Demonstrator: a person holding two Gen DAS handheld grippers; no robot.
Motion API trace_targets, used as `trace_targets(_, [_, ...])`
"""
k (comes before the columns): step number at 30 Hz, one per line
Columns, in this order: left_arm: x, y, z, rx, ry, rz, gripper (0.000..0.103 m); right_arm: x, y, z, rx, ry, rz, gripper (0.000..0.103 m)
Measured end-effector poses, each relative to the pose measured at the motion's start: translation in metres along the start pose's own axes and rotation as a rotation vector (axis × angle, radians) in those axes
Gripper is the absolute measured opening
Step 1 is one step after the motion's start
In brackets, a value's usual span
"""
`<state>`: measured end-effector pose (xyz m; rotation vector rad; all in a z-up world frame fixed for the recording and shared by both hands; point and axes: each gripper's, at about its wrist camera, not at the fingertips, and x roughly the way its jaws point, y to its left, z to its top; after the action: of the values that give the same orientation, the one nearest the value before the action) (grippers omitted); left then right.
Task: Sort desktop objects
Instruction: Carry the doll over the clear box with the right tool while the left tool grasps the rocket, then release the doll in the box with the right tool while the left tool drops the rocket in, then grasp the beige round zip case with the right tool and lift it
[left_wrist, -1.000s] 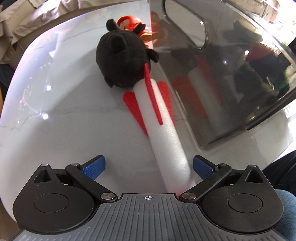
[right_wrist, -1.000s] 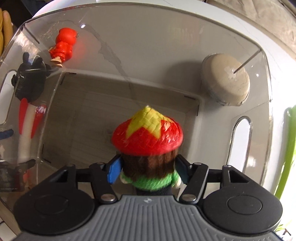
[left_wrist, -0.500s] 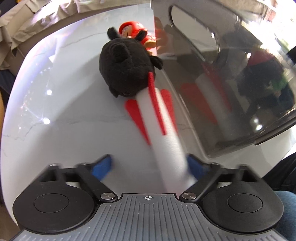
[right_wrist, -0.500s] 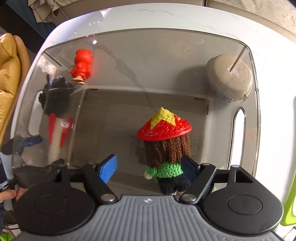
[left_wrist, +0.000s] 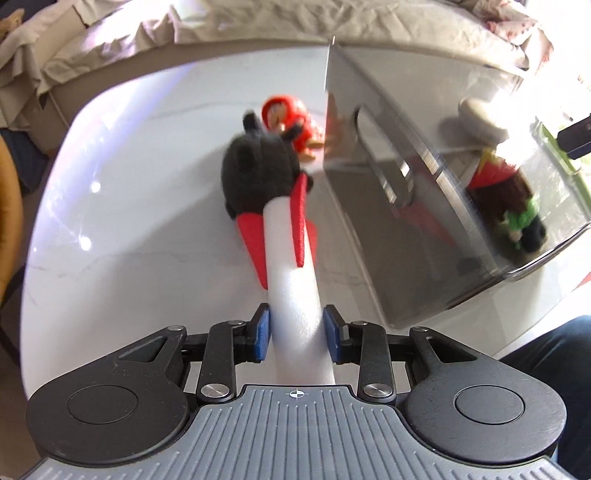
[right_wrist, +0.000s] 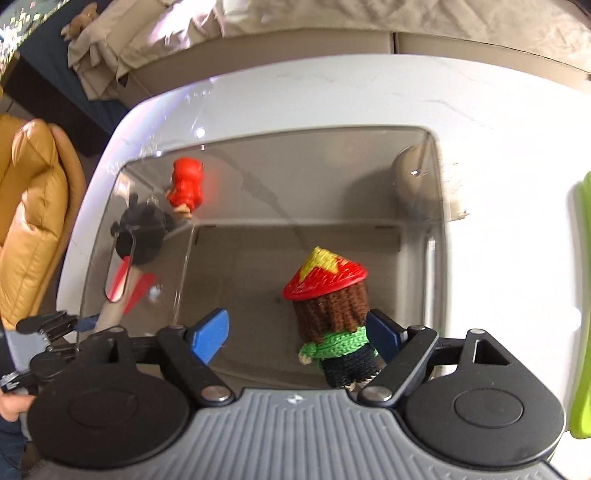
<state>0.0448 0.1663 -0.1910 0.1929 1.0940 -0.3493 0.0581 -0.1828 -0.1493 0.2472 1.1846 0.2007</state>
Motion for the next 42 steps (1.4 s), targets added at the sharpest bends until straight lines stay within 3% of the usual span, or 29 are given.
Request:
trace_targets(7, [-0.068,-0.007,0.026,0.006,-0.062,-0.017,0.033,-0.019,-0.023,0.000,0.063,-0.049,0.035,0.083])
trace_targets(13, [-0.102,-0.043,0.088,-0.029,-0.118,-0.099,0.033,-0.040,-0.035,0.001,0.063,-0.111,0.088,0.084])
trace_targets(16, [-0.084,-0.073,0.116,-0.033,-0.072,-0.114,0.033,-0.046,-0.040,0.000,0.065,-0.135,0.115,0.085])
trace_targets(20, [-0.031,-0.113,0.133,0.008,0.024,-0.069,0.034,-0.053,-0.052,-0.005,0.068,-0.154,0.129,0.085])
trace_targets(25, [0.018,-0.131,0.131,0.001,0.151,-0.059,0.034,-0.065,-0.080,-0.013,0.095,-0.181,0.140,0.085])
trace_targets(32, [0.043,-0.145,0.124,0.053,0.200,0.010,0.035,-0.066,-0.127,-0.008,0.192,-0.238,0.151,0.086])
trace_targets(34, [0.044,-0.147,0.123,0.059,0.208,0.017,0.041,-0.060,-0.140,-0.005,0.232,-0.252,0.155,0.086])
trace_targets(36, [0.042,-0.149,0.125,0.066,0.208,0.018,0.056,-0.049,-0.155,-0.001,0.277,-0.271,0.165,0.086])
trace_targets(40, [0.034,-0.147,0.129,0.046,0.208,0.003,0.067,-0.024,-0.188,0.009,0.373,-0.310,0.192,0.087])
trace_targets(42, [0.032,-0.147,0.132,0.040,0.215,-0.004,0.079,-0.007,-0.202,0.014,0.415,-0.319,0.198,0.090])
